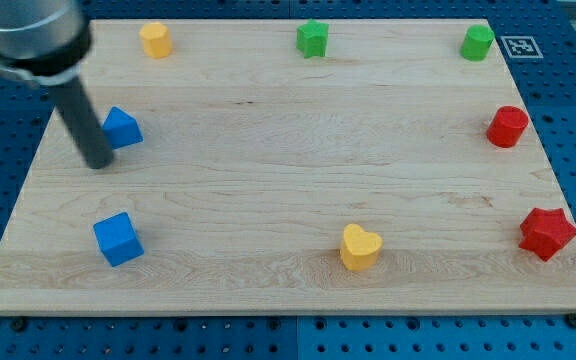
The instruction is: Push the blue triangle diagonally to the blue cube
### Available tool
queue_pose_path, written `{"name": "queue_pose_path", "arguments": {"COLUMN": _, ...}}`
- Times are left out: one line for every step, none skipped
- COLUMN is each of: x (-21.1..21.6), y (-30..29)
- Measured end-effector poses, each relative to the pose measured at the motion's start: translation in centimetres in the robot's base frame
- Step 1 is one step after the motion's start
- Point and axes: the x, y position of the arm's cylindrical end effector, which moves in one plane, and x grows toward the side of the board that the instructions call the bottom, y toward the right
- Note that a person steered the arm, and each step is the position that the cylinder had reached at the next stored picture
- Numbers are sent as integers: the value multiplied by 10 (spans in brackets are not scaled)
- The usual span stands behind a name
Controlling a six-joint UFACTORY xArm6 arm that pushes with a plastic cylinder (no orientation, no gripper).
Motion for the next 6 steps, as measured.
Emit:
{"name": "queue_pose_path", "arguments": {"x": -37, "y": -22}}
{"name": "queue_pose_path", "arguments": {"x": -48, "y": 38}}
{"name": "queue_pose_path", "arguments": {"x": -42, "y": 142}}
{"name": "queue_pose_path", "arguments": {"x": -44, "y": 168}}
{"name": "queue_pose_path", "arguments": {"x": -52, "y": 112}}
{"name": "queue_pose_path", "arguments": {"x": -46, "y": 60}}
